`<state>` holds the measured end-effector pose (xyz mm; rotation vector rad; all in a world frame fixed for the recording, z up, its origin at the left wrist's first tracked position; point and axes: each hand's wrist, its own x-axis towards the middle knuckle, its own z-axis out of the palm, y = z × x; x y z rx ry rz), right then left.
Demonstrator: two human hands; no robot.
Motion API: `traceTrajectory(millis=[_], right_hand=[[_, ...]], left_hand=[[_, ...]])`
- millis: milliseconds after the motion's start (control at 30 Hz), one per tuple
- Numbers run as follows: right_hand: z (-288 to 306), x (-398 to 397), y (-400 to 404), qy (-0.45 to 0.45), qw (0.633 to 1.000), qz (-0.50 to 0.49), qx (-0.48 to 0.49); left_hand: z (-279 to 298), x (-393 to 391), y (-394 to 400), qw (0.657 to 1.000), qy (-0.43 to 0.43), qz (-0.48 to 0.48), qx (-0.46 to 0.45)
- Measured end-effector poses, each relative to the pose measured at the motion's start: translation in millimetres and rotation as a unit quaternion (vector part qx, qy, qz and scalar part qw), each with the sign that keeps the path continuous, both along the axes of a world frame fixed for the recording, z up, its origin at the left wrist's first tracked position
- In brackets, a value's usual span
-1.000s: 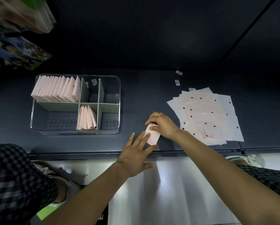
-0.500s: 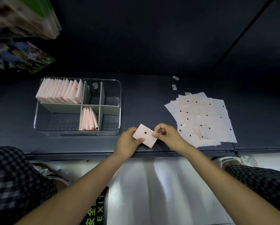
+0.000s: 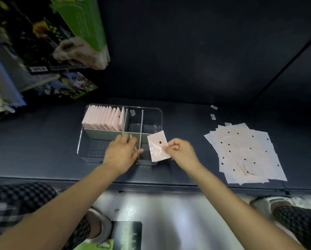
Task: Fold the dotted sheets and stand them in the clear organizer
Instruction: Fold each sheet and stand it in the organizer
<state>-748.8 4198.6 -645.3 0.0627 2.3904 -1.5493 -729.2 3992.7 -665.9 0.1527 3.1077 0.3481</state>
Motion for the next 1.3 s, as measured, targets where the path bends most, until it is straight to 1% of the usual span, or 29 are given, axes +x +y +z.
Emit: traceTrajectory(millis=[33, 100, 267, 367, 467, 600, 700, 800, 900, 967, 1033, 1067, 1133, 1200, 1300], right_hand=[[-0.3, 0.6, -5.8, -0.008, 1.000, -0.007, -0.006], [-1.6, 2.1, -15.5, -0.013, 1.000, -0.011, -0.004], [-6.4, 1.3, -33.2, -0.012, 0.999, -0.033, 0.028], [-4.8, -6.1, -46.3, 0.011, 0.997, -0.037, 0.073], [-3.0, -12.5, -62.4, 0.045, 0.989, -0.002, 0.138], [-3.4, -15.1, -86.0, 0.085, 0.966, 0.041, 0.240], [-3.4, -16.9, -98.7, 0.117, 0.938, 0.073, 0.317], [-6.1, -18.5, -107.2, 0.110, 0.922, 0.094, 0.358], [-11.3, -18.0, -114.1, 0.067, 0.925, 0.099, 0.360], [-14.8, -16.9, -117.1, 0.045, 0.932, 0.094, 0.347], [-16.7, -15.2, -119.5, 0.037, 0.934, 0.097, 0.342], [-17.1, -14.5, -120.0, 0.036, 0.936, 0.095, 0.338], [-18.6, -14.3, -118.7, 0.028, 0.942, 0.078, 0.327], [-20.1, -13.8, -114.9, 0.021, 0.954, 0.063, 0.293], [-20.4, -10.2, -102.9, 0.026, 0.970, 0.112, 0.214]], left_hand=[[-5.5, 1.6, -5.1, 0.999, -0.009, -0.011, -0.042], [-12.9, 1.1, -10.7, 0.995, -0.020, -0.030, -0.088], [-18.3, -5.1, -13.3, 0.988, -0.036, -0.073, -0.133], [-21.2, -7.3, -18.2, 0.984, -0.034, -0.101, -0.144], [-19.4, -7.8, -27.7, 0.981, -0.012, -0.118, -0.151], [-21.7, -4.3, -37.6, 0.984, -0.015, -0.108, -0.139], [-24.7, -1.6, -40.4, 0.985, -0.017, -0.111, -0.134], [-24.4, 0.4, -42.5, 0.988, -0.004, -0.108, -0.109], [-23.8, 3.5, -42.2, 0.991, -0.006, -0.103, -0.081], [-21.9, 4.6, -41.8, 0.995, -0.010, -0.093, -0.031], [-19.2, 5.8, -41.6, 0.996, -0.008, -0.079, 0.032], [-18.1, 6.9, -41.5, 0.996, -0.003, -0.074, 0.048], [-16.9, 11.1, -40.7, 0.996, 0.011, -0.071, 0.058], [-16.1, 16.0, -38.9, 0.996, 0.023, -0.072, 0.055], [-14.8, 18.0, -37.1, 0.997, 0.021, -0.076, 0.027]])
